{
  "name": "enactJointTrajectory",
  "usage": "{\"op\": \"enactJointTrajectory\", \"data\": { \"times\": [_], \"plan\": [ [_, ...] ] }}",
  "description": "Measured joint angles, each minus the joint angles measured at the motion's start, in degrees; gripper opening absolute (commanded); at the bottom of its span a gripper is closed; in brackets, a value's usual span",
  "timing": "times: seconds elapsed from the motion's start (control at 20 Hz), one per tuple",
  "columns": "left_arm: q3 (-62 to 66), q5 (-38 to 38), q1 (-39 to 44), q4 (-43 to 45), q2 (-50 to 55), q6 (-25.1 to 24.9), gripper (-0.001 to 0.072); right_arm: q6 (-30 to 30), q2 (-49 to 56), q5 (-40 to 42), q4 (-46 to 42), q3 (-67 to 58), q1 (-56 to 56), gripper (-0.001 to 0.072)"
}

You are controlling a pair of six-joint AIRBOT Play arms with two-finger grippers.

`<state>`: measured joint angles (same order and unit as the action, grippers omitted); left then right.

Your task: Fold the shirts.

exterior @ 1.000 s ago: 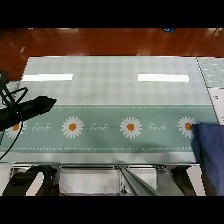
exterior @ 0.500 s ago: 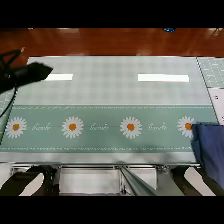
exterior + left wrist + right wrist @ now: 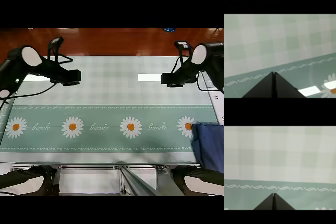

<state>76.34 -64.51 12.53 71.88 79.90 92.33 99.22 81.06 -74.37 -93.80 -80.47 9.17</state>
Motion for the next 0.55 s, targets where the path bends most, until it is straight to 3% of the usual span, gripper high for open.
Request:
{"op": "enactJointTrajectory", "data": {
  "times": [0.55],
  "plan": [
    [0.2,-3.3,0.3,1.6,4.7,2.0,0.0017,0.5,1.2,-0.1,-4.1,-0.2,2.4,0.003]
  ]
}}
